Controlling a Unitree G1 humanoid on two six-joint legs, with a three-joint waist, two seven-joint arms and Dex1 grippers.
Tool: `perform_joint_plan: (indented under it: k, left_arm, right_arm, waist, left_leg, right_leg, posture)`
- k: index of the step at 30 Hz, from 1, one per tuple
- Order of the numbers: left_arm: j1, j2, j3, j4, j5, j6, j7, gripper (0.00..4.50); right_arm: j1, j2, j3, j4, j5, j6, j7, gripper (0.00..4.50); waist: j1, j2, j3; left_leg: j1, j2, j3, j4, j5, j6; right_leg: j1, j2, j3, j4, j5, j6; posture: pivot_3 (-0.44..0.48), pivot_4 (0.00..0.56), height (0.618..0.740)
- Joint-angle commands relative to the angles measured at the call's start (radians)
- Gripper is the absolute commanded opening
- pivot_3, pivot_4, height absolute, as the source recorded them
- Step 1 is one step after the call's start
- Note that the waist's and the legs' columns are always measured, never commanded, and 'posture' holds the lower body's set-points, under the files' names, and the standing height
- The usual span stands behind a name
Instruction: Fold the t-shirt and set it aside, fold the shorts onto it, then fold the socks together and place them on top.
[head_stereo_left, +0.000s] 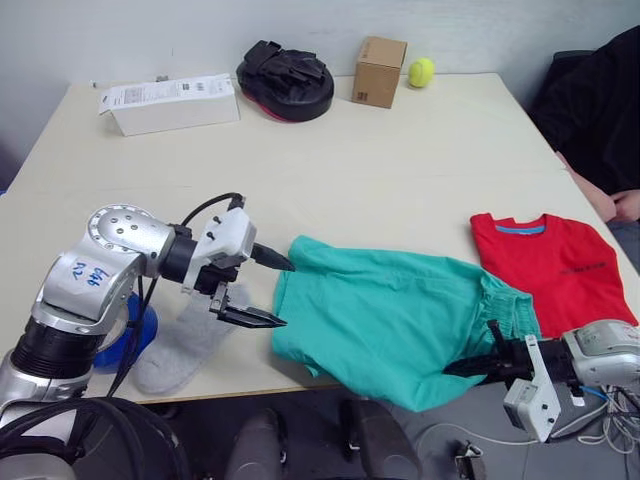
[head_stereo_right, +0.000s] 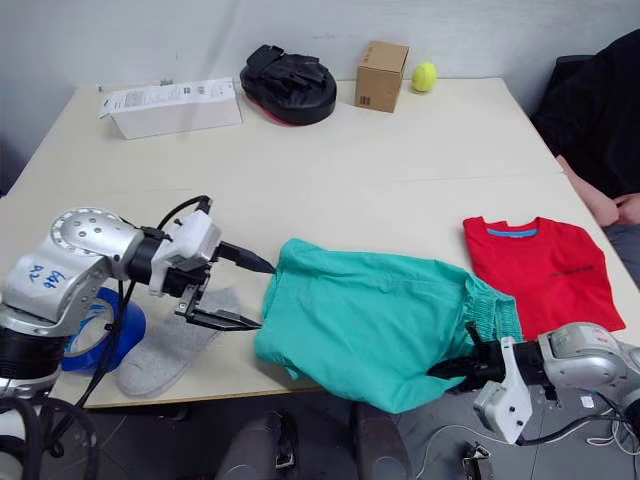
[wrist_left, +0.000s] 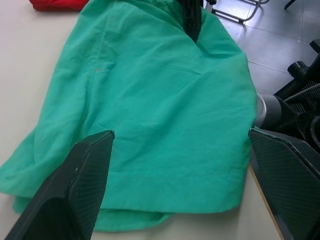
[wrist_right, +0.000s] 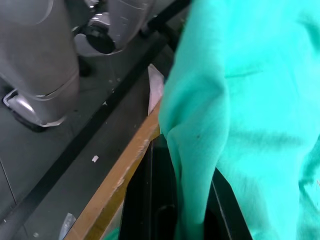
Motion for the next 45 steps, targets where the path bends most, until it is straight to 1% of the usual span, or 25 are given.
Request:
perform_joint_plan:
  k: [1, 3, 4, 6, 7, 9, 10, 11, 13, 14, 15, 16, 18, 21, 23, 24, 27, 31, 33, 36, 39, 42, 45]
  left_arm:
    - [-0.033, -0.007, -0.001, 0.013, 0.011, -0.021, 0.010, 4.50]
    - [-0.038, -0.014, -0.001, 0.022, 0.012, -0.022, 0.017, 4.50]
    - [-0.042, -0.018, -0.002, 0.029, 0.014, -0.023, 0.022, 4.50]
    - [-0.048, -0.024, -0.003, 0.039, 0.014, -0.025, 0.028, 4.50]
    - [-0.057, -0.034, -0.003, 0.049, 0.013, -0.023, 0.037, 4.50]
    - [-0.070, -0.056, 0.000, 0.064, 0.007, -0.011, 0.055, 4.50]
    - [-0.079, -0.073, -0.002, 0.075, 0.005, -0.007, 0.062, 4.50]
    - [-0.089, -0.090, -0.010, 0.088, 0.009, -0.010, 0.068, 4.50]
    - [-0.104, -0.118, -0.021, 0.107, 0.017, -0.014, 0.077, 4.50]
    - [-0.114, -0.137, -0.030, 0.121, 0.022, -0.019, 0.080, 4.12]
    - [-0.123, -0.157, -0.045, 0.138, 0.034, -0.031, 0.083, 3.96]
    - [-0.133, -0.176, -0.064, 0.156, 0.050, -0.043, 0.086, 3.64]
    - [-0.144, -0.199, -0.088, 0.180, 0.073, -0.057, 0.089, 3.04]
    - [-0.148, -0.250, -0.166, 0.227, 0.139, -0.111, 0.090, 1.97]
    - [-0.139, -0.273, -0.206, 0.244, 0.175, -0.137, 0.088, 1.34]
    - [-0.132, -0.279, -0.225, 0.248, 0.189, -0.147, 0.083, 1.01]
    - [-0.106, -0.294, -0.278, 0.270, 0.243, -0.198, 0.082, 0.01]
    - [-0.085, -0.304, -0.353, 0.345, 0.357, -0.255, 0.122, 0.01]
    - [-0.080, -0.313, -0.367, 0.393, 0.404, -0.288, 0.151, 0.01]
    - [-0.067, -0.319, -0.368, 0.443, 0.439, -0.323, 0.168, 0.01]
    - [-0.056, -0.313, -0.361, 0.469, 0.452, -0.354, 0.172, 0.01]
    - [-0.048, -0.308, -0.348, 0.475, 0.450, -0.362, 0.174, 0.01]
    - [-0.041, -0.303, -0.339, 0.471, 0.448, -0.367, 0.174, 0.01]
  right_arm:
    - [0.044, -0.068, 0.004, -0.103, 0.165, 0.122, 0.034, 1.10]
    - [0.104, -0.111, -0.007, -0.186, 0.281, 0.228, 0.063, 1.81]
    - [0.155, -0.165, -0.027, -0.268, 0.395, 0.318, 0.085, 2.10]
    - [0.228, -0.232, -0.074, -0.385, 0.545, 0.452, 0.111, 2.84]
    - [0.275, -0.287, -0.115, -0.458, 0.668, 0.548, 0.138, 3.18]
    - [0.334, -0.343, -0.199, -0.555, 0.838, 0.711, 0.177, 3.18]
    - [0.333, -0.357, -0.236, -0.592, 0.935, 0.812, 0.192, 3.18]
    - [0.306, -0.356, -0.261, -0.615, 1.017, 0.916, 0.190, 3.18]
    - [0.253, -0.334, -0.296, -0.636, 1.115, 1.080, 0.183, 3.18]
    - [0.192, -0.299, -0.285, -0.625, 1.125, 1.149, 0.167, 3.23]
    - [0.124, -0.261, -0.262, -0.609, 1.121, 1.220, 0.154, 2.83]
    - [0.061, -0.220, -0.238, -0.593, 1.105, 1.278, 0.148, 2.61]
    - [-0.014, -0.153, -0.218, -0.571, 1.062, 1.356, 0.155, 1.98]
    - [-0.084, -0.040, -0.145, -0.526, 0.900, 1.375, 0.209, 0.79]
    - [-0.097, 0.014, -0.115, -0.510, 0.813, 1.367, 0.240, 0.13]
    - [-0.100, 0.037, -0.103, -0.504, 0.774, 1.359, 0.258, 0.00]
    - [-0.117, 0.110, -0.069, -0.477, 0.660, 1.334, 0.286, 0.00]
    - [-0.122, 0.180, -0.025, -0.407, 0.509, 1.289, 0.304, 0.00]
    - [-0.120, 0.205, -0.011, -0.360, 0.440, 1.256, 0.309, 0.00]
    - [-0.113, 0.232, -0.012, -0.284, 0.365, 1.204, 0.306, 0.00]
    - [-0.102, 0.233, -0.060, -0.214, 0.372, 1.156, 0.339, 0.00]
    - [-0.105, 0.210, -0.148, -0.153, 0.445, 1.159, 0.403, 0.00]
    - [-0.146, 0.178, -0.225, -0.051, 0.462, 1.157, 0.446, 0.00]
  waist:
    - [0.001, 0.001, 0.001]
    - [0.003, 0.001, 0.001]
    - [0.005, 0.001, 0.001]
    - [0.010, 0.002, 0.001]
    - [0.010, 0.002, 0.001]
    - [0.010, 0.002, 0.001]
    - [0.008, 0.002, 0.001]
    - [0.008, 0.001, 0.001]
    - [0.009, 0.001, 0.001]
    - [0.010, 0.001, 0.001]
    - [0.010, 0.000, 0.001]
    - [0.010, 0.000, 0.001]
    - [0.010, 0.000, 0.001]
    - [0.011, 0.000, 0.001]
    - [0.012, 0.000, 0.001]
    - [0.013, 0.000, 0.001]
    - [0.009, 0.001, 0.001]
    - [0.010, 0.001, 0.001]
    - [0.010, 0.001, 0.001]
    - [0.010, 0.001, 0.001]
    - [0.010, 0.000, 0.000]
    - [0.011, 0.000, -0.001]
    - [0.010, 0.001, -0.001]
  left_leg:
    - [0.003, 0.000, 0.000, -0.001, -0.001, 0.000]
    - [0.007, 0.000, 0.000, -0.003, -0.002, 0.001]
    - [0.008, 0.000, 0.000, -0.004, -0.003, 0.002]
    - [0.008, 0.000, -0.001, -0.006, -0.003, 0.002]
    - [0.009, 0.000, -0.001, -0.007, -0.003, 0.002]
    - [0.009, 0.000, -0.001, -0.008, -0.003, 0.002]
    - [0.010, 0.000, -0.001, -0.009, -0.003, 0.002]
    - [0.010, 0.000, -0.002, -0.010, -0.003, 0.002]
    - [0.010, 0.000, -0.002, -0.010, -0.003, 0.002]
    - [0.010, 0.000, -0.002, -0.011, -0.003, 0.002]
    - [0.010, 0.000, -0.002, -0.012, -0.003, 0.002]
    - [0.009, 0.000, -0.003, -0.012, -0.003, 0.002]
    - [0.008, 0.000, -0.003, -0.013, -0.003, 0.002]
    - [0.006, 0.000, -0.003, -0.014, -0.003, 0.002]
    - [0.005, -0.001, -0.003, -0.014, -0.003, 0.002]
    - [0.003, -0.001, -0.003, -0.014, -0.003, 0.002]
    - [0.001, 0.000, -0.002, -0.014, -0.004, 0.003]
    - [0.002, 0.000, 0.000, -0.014, -0.004, 0.003]
    - [0.003, -0.001, 0.000, -0.014, -0.004, 0.004]
    - [0.005, -0.001, 0.000, -0.014, -0.004, 0.004]
    - [0.010, -0.001, 0.000, -0.014, -0.003, 0.005]
    - [0.012, -0.001, -0.002, -0.014, -0.003, 0.005]
    - [0.013, -0.001, -0.002, -0.014, -0.003, 0.005]
  right_leg:
    - [0.003, 0.000, 0.000, 0.000, -0.001, -0.001]
    - [0.006, -0.001, 0.000, -0.001, -0.002, -0.002]
    - [0.007, -0.001, 0.000, -0.001, -0.003, -0.002]
    - [0.007, -0.001, 0.000, -0.001, -0.003, -0.001]
    - [0.007, -0.001, 0.000, -0.001, -0.003, -0.001]
    - [0.008, -0.002, 0.000, -0.002, -0.003, -0.001]
    - [0.008, -0.002, 0.000, -0.002, -0.003, -0.001]
    - [0.008, -0.001, -0.001, -0.002, -0.003, -0.001]
    - [0.008, -0.001, -0.001, -0.003, -0.002, -0.001]
    - [0.008, -0.001, -0.001, -0.003, -0.002, -0.001]
    - [0.008, -0.001, -0.001, -0.004, -0.002, -0.001]
    - [0.008, -0.001, -0.002, -0.005, -0.002, -0.001]
    - [0.007, -0.001, -0.003, -0.006, -0.002, -0.001]
    - [0.005, -0.001, -0.003, -0.009, -0.002, -0.001]
    - [0.005, 0.000, -0.003, -0.010, -0.002, 0.000]
    - [0.004, 0.000, -0.003, -0.011, -0.002, 0.000]
    - [0.002, 0.000, -0.003, -0.012, -0.002, 0.000]
    - [0.002, 0.000, -0.002, -0.012, -0.001, 0.001]
    - [0.003, 0.000, -0.002, -0.011, -0.001, 0.002]
    - [0.005, -0.001, -0.002, -0.011, 0.000, 0.002]
    - [0.010, -0.001, -0.002, -0.012, 0.001, 0.001]
    - [0.015, -0.002, -0.004, -0.014, 0.001, 0.001]
    - [0.015, -0.003, -0.004, -0.014, 0.002, 0.001]
  posture:
    - [0.000, 0.150, 0.740]
    - [0.000, 0.150, 0.740]
    - [0.000, 0.150, 0.740]
    - [0.000, 0.150, 0.740]
    - [0.000, 0.150, 0.740]
    - [0.000, 0.150, 0.740]
    - [0.000, 0.150, 0.740]
    - [0.000, 0.150, 0.740]
    - [0.000, 0.150, 0.740]
    - [0.000, 0.150, 0.740]
    - [0.000, 0.150, 0.740]
    - [0.000, 0.150, 0.740]
    - [0.000, 0.150, 0.740]
    - [0.000, 0.150, 0.740]
    - [0.000, 0.150, 0.740]
    - [0.000, 0.150, 0.740]
    - [0.000, 0.150, 0.740]
    - [0.000, 0.150, 0.740]
    - [0.000, 0.150, 0.740]
    - [0.000, 0.150, 0.740]
    - [0.000, 0.150, 0.740]
    - [0.000, 0.150, 0.740]
    - [0.000, 0.150, 0.740]
